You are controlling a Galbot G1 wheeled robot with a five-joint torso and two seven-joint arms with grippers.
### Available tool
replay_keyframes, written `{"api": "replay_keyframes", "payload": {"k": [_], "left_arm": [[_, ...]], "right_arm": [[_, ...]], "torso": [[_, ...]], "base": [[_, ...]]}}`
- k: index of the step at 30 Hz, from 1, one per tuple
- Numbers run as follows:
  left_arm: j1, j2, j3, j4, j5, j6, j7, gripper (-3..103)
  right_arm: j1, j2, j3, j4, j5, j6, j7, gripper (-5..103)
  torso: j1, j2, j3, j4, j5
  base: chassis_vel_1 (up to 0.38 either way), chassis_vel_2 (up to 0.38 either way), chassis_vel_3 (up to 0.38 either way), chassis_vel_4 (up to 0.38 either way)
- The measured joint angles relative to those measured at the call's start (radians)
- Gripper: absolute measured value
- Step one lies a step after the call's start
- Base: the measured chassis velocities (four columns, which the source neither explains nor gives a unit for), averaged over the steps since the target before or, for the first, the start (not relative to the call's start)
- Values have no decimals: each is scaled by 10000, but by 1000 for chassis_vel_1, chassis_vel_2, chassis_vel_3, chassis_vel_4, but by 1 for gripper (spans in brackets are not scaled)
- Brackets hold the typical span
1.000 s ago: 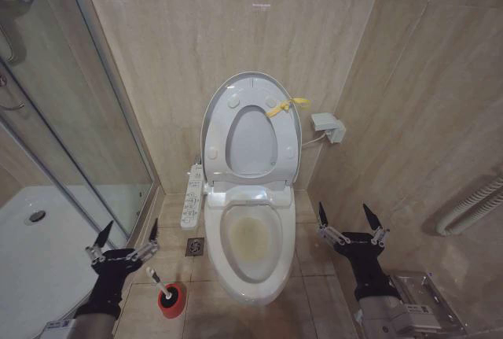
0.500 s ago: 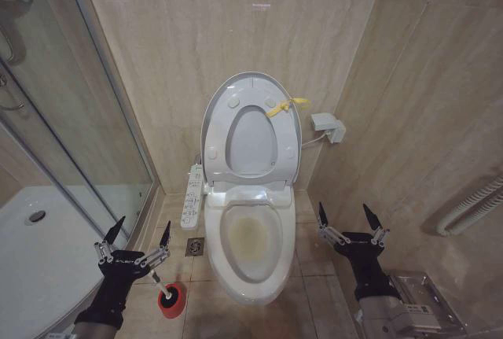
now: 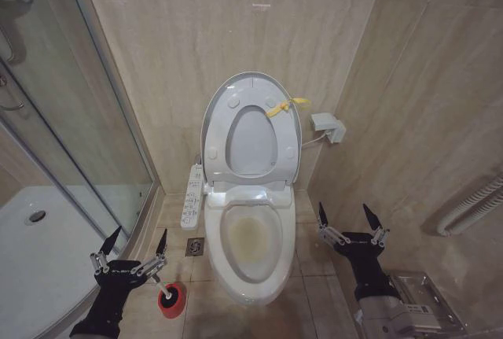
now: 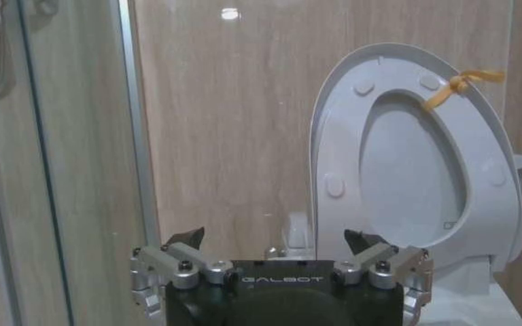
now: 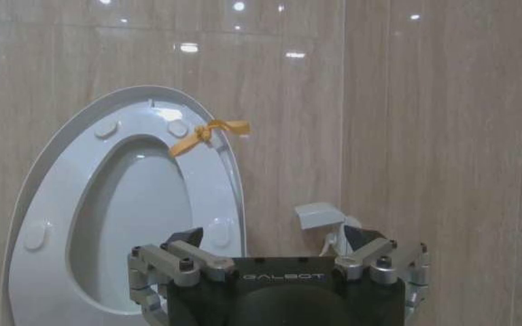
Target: Open the toilet lid, clean the toilet bowl with a toilet brush, close the toilet lid, and flush.
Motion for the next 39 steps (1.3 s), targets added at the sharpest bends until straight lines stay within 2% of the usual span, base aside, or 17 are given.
{"api": "replay_keyframes", "payload": {"k": [39], "left_arm": [[-21,-39,-27,29,36,-13,50,100]], "right_arm": [[0,-1,0,0,0,0,0,100]], "torso": [[0,0,0,0,0]], "base": [[0,0,0,0]]}}
